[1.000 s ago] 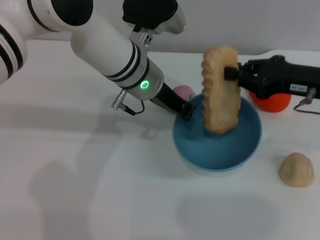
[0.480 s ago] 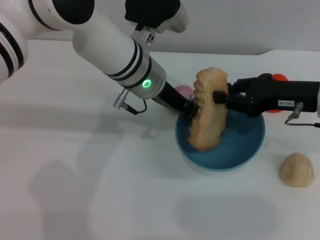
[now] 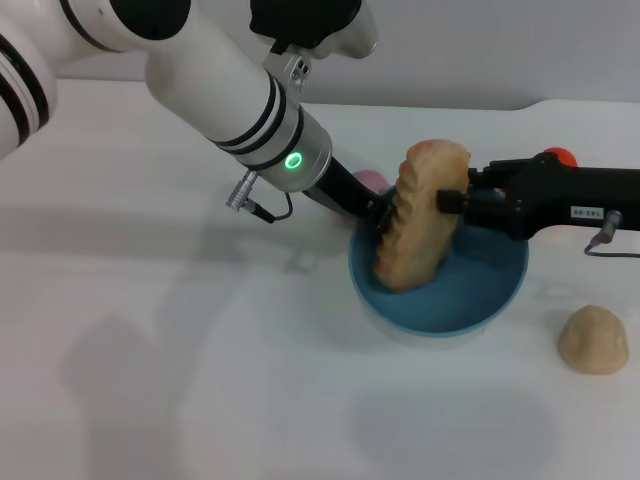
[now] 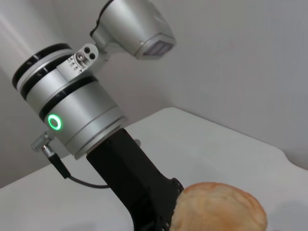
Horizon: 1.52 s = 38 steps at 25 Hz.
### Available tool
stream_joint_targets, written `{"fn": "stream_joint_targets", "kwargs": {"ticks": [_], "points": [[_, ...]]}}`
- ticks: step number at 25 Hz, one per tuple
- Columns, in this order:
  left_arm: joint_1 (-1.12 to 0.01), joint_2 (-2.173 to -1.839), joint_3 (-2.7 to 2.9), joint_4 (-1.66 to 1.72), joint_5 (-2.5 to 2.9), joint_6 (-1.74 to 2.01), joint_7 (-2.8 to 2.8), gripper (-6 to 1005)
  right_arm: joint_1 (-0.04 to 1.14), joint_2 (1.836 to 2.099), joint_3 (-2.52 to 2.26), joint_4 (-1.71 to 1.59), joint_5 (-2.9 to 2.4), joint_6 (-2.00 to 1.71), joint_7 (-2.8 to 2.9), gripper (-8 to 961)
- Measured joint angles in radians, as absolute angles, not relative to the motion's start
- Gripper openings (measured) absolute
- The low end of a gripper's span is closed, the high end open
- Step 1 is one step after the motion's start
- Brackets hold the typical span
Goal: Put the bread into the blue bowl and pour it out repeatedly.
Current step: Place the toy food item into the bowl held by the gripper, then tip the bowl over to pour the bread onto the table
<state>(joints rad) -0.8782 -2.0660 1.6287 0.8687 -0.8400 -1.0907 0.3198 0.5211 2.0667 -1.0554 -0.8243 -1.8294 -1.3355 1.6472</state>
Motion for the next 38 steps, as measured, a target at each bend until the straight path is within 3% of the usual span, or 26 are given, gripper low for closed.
{"fn": "stream_joint_targets", "kwargs": {"ticks": [22,32,38], "points": [[-0.963,-2.073,1.633,0.869,-0.671,-1.069,0.212,-1,0.426,2.070,-0.836,-0.905,-1.812,-1.396,1.653,540],[-0.989,-2.078,1.833,0.868,-0.717,-0.834,0.212,-2,0.222,2.068,-0.570,-0.746,-1.349,-1.514,1.457,541],[-0.993,-2.079,1.914,0.858,-0.725,-0.711,0.212,-2,0.178,2.068,-0.523,-0.663,-1.330,-1.531,1.454,540]]}}
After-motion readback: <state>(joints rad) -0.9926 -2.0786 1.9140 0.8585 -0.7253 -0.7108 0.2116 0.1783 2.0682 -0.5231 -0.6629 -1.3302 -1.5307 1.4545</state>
